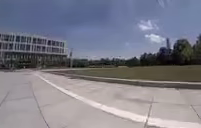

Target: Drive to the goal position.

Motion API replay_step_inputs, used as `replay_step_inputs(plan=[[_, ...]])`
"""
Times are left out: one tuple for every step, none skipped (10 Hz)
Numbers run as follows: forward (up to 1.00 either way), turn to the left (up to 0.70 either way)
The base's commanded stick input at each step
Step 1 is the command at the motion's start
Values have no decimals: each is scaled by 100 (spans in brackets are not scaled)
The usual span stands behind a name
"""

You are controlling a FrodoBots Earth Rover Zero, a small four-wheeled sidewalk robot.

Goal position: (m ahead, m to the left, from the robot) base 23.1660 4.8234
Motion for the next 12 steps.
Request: replay_step_inputs(plan=[[70,35],[70,35],[70,17],[70,0],[70,0],[70,0],[70,0],[70,0],[70,0],[70,0],[70,0],[70,-2]])
